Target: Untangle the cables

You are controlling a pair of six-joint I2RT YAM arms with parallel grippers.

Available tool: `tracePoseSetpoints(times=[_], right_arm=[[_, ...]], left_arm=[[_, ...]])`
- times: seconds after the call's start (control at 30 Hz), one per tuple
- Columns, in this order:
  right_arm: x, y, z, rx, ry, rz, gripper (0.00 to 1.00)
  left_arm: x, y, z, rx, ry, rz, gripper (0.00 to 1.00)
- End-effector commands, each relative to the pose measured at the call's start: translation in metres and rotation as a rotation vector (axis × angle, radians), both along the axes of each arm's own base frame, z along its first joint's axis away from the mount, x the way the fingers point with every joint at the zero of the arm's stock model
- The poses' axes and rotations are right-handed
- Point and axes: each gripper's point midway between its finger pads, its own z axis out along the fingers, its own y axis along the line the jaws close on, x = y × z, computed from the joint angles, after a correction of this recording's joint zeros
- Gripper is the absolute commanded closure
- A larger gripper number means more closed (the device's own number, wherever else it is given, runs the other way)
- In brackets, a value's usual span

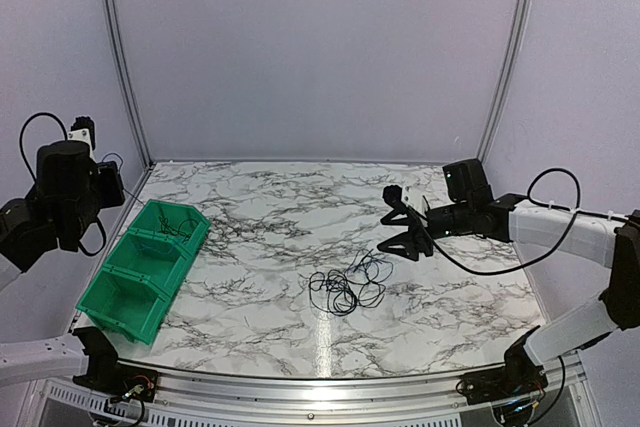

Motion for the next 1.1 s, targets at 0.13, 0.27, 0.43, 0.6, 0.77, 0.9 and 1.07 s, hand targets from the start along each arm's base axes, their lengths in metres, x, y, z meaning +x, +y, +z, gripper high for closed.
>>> tracePoseSetpoints(times=[0.13, 0.27, 0.43, 0.6, 0.77, 0.9, 1.07], right_arm=[[0.002, 0.0, 0.0, 0.002, -0.035, 0.012, 0.32], [0.001, 0.0, -0.001, -0.002, -0.033, 0.017, 0.32], [0.001, 0.0, -0.004, -0.009, -0.029, 0.02, 0.32], [0.002, 0.0, -0.007, -0.02, -0.031, 0.019, 0.32], [0.003, -0.001, -0.009, -0.03, -0.027, 0.019, 0.32], [0.003, -0.001, -0.011, -0.035, -0.023, 0.02, 0.32], [0.004, -0.001, -0.012, -0.039, -0.023, 0.019, 0.32]], left_arm=[[0.014, 0.018, -0.009, 0.022, 0.083, 0.042, 1.0], [0.019, 0.031, -0.027, 0.009, 0.127, 0.075, 1.0], [0.019, 0.054, -0.048, -0.003, 0.161, 0.139, 1.0], [0.017, 0.054, -0.034, -0.04, 0.113, 0.114, 1.0], [0.022, 0.028, -0.008, -0.095, 0.071, -0.045, 1.0], [0.017, 0.02, 0.017, -0.127, 0.017, -0.102, 1.0], [0.009, 0.022, 0.041, -0.131, -0.034, -0.108, 1.0]])
